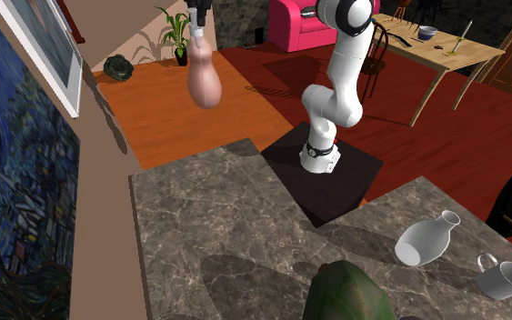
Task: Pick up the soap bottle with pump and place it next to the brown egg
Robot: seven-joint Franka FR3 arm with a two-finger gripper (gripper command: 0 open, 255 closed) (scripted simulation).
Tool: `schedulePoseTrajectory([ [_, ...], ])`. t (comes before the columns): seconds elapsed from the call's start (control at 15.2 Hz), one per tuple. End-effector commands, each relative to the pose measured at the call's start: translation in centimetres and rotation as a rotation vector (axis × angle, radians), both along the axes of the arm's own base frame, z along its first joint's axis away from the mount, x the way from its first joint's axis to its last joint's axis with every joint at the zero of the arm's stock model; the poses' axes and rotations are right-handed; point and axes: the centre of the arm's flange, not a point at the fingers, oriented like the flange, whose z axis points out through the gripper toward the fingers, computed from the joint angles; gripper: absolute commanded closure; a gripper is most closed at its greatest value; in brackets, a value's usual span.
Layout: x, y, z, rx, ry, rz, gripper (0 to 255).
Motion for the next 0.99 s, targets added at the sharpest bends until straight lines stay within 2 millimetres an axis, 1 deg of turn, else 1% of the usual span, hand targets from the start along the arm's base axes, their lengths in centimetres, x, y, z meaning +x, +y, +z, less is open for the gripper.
schedulePoseTrajectory([
  [0.0, 0.2, 2.1, 0.4, -0.001, -0.001, 0.000, 255],
  [0.92, 2.5, 20.4, 0.5, -0.001, -0.001, 0.000, 255],
])
